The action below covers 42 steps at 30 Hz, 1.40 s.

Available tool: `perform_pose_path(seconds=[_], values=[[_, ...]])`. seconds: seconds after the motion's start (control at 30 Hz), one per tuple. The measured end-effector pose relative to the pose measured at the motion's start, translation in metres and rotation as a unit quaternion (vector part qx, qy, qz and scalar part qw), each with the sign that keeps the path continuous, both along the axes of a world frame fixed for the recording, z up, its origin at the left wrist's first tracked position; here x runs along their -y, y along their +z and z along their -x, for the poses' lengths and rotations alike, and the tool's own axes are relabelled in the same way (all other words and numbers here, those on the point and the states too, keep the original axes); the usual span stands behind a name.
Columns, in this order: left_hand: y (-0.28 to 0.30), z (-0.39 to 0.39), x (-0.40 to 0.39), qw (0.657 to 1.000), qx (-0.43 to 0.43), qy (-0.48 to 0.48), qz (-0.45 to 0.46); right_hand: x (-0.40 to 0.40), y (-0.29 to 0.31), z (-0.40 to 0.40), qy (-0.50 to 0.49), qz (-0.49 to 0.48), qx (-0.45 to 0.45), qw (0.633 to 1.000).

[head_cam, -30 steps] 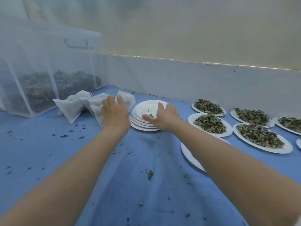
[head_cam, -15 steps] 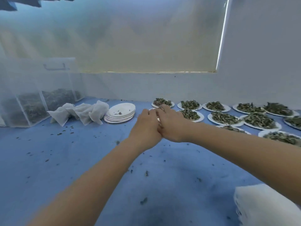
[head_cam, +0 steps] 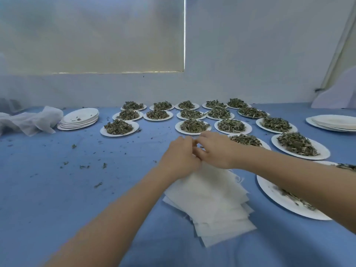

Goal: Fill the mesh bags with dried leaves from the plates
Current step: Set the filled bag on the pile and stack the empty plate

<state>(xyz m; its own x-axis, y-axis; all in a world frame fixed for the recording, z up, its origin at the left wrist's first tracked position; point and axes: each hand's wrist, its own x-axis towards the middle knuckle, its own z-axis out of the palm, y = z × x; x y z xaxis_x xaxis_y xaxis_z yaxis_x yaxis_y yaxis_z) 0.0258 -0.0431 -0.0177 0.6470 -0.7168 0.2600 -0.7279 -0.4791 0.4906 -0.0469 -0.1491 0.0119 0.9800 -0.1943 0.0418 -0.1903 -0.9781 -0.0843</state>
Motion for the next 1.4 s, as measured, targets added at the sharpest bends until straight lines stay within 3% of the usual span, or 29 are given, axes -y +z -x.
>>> perform_pose_path(seconds=[0.17, 0.33, 0.47, 0.57, 0.67, 0.87, 1.03, 1.2, 1.4], values=[[-0.006, 0.006, -0.005, 0.996, 0.065, 0.028, -0.047, 0.009, -0.009, 0.024, 0.025, 0.003, 0.077, 0.997], [-0.013, 0.003, -0.008, 0.989, 0.088, 0.034, -0.118, 0.011, -0.024, 0.023, -0.057, 0.076, -0.026, 0.995], [-0.02, 0.002, -0.007, 0.989, 0.081, 0.063, -0.108, 0.008, -0.03, 0.021, -0.08, 0.034, -0.008, 0.996], [-0.022, 0.002, -0.006, 0.992, 0.077, 0.076, -0.06, 0.009, -0.022, 0.02, -0.077, -0.051, 0.081, 0.992], [-0.013, 0.0, -0.007, 0.994, 0.054, 0.069, 0.06, 0.009, -0.008, 0.015, -0.068, -0.125, 0.17, 0.975], [0.018, -0.012, -0.014, 0.973, -0.068, 0.028, 0.22, 0.011, 0.009, -0.004, -0.025, -0.116, 0.243, 0.963], [0.035, -0.039, -0.02, 0.963, -0.007, 0.074, 0.259, 0.004, 0.024, -0.032, 0.013, -0.193, 0.266, 0.944], [0.044, -0.073, -0.029, 0.961, 0.037, 0.132, 0.241, -0.003, 0.024, -0.07, 0.003, -0.311, 0.33, 0.891], [0.045, -0.105, -0.034, 0.947, 0.038, 0.154, 0.279, -0.003, 0.027, -0.11, 0.053, -0.245, 0.301, 0.92]])
